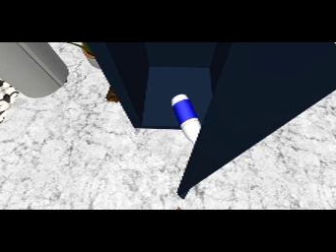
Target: Pick up the bottled water, place it into the cabinet and close the cabinet
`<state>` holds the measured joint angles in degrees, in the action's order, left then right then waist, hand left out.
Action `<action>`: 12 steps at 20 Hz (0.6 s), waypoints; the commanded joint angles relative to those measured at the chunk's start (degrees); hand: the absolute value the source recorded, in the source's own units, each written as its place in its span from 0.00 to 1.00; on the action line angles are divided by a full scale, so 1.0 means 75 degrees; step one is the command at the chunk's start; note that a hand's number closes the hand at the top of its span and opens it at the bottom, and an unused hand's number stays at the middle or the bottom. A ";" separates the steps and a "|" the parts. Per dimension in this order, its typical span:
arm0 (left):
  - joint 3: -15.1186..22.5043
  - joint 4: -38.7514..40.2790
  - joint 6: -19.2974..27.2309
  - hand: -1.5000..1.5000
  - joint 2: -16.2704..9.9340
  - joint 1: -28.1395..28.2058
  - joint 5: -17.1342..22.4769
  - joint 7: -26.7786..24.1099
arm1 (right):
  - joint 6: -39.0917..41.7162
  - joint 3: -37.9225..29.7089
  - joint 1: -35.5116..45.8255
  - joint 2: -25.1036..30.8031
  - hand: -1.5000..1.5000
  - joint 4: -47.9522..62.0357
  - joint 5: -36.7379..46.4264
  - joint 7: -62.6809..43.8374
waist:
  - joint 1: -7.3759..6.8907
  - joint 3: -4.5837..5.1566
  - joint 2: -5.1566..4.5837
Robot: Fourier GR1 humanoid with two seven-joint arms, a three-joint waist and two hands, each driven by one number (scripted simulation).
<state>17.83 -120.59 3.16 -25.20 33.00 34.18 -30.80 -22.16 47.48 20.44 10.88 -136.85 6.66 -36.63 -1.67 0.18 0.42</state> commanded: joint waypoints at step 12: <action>-0.1726 -0.0092 -0.2051 1.00 -0.0639 0.1991 0.1172 -0.0836 | 0.0882 -0.3363 0.3143 -0.1412 1.00 0.3695 -0.1736 0.0097 | 0.0000 -0.0023 -0.0068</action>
<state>8.05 -120.05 -9.20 -28.95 44.51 40.45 -36.54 -19.64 29.15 40.04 0.73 -115.31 -2.20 -37.71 -1.85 0.07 -0.01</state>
